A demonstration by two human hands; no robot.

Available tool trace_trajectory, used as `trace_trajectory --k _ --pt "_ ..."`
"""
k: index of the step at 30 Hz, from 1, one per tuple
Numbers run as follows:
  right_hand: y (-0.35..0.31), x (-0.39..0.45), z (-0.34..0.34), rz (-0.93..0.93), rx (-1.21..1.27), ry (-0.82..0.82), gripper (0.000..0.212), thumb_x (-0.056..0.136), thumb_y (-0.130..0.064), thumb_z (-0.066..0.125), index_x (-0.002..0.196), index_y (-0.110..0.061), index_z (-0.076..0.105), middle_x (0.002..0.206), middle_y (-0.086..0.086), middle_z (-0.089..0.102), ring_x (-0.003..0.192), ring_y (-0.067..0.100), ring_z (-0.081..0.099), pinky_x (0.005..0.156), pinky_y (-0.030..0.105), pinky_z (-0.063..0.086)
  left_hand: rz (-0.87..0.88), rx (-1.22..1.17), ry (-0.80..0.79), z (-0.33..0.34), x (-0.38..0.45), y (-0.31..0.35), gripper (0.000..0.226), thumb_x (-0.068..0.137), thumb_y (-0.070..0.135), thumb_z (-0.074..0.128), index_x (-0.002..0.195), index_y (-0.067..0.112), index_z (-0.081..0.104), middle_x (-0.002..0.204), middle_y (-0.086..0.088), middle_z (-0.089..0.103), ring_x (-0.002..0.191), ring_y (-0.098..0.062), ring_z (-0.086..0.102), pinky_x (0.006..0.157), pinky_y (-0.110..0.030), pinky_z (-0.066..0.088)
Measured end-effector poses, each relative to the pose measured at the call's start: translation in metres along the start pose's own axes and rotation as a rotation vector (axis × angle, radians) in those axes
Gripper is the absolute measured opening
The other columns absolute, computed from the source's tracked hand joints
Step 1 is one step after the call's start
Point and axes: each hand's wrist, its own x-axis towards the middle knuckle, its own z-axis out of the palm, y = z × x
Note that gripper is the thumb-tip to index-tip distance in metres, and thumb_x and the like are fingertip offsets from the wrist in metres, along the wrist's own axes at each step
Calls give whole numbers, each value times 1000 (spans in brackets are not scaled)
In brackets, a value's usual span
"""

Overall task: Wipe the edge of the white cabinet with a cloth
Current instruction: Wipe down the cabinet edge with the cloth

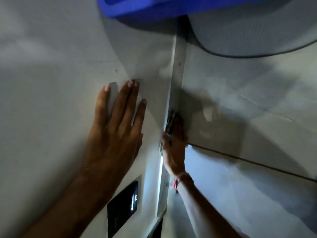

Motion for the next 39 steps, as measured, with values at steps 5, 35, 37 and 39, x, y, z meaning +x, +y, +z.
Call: trace_trajectory --k 5,35,37,39 --pt "-33 112 -31 -141 -173 -44 59 104 -35 31 156 -8 20 165 17 23 153 32 20 126 44 12 15 25 -25 -4 0 0 80 100 44 44 166 6 22 172 -32 2 162 -42 2 124 -64 -14" --pt "13 48 -8 -122 -603 -135 58 102 -23 17 156 -3 12 165 21 18 150 38 23 124 48 15 -46 11 -39 -5 -21 8 76 104 45 37 168 12 13 174 -26 -2 162 -41 -3 123 -58 -16" --pt "-4 94 -8 -104 -538 -70 59 105 -28 16 157 -4 3 168 16 7 155 33 12 127 47 7 -35 12 -39 -4 -25 12 75 103 42 42 167 9 19 173 -29 4 162 -42 4 124 -61 -7" --pt "-16 92 3 -47 -325 -21 63 106 -39 26 158 -9 6 169 12 6 156 28 6 128 43 1 -35 -28 -20 -4 -30 13 71 104 37 42 166 8 23 173 -30 6 162 -43 7 126 -61 -2"
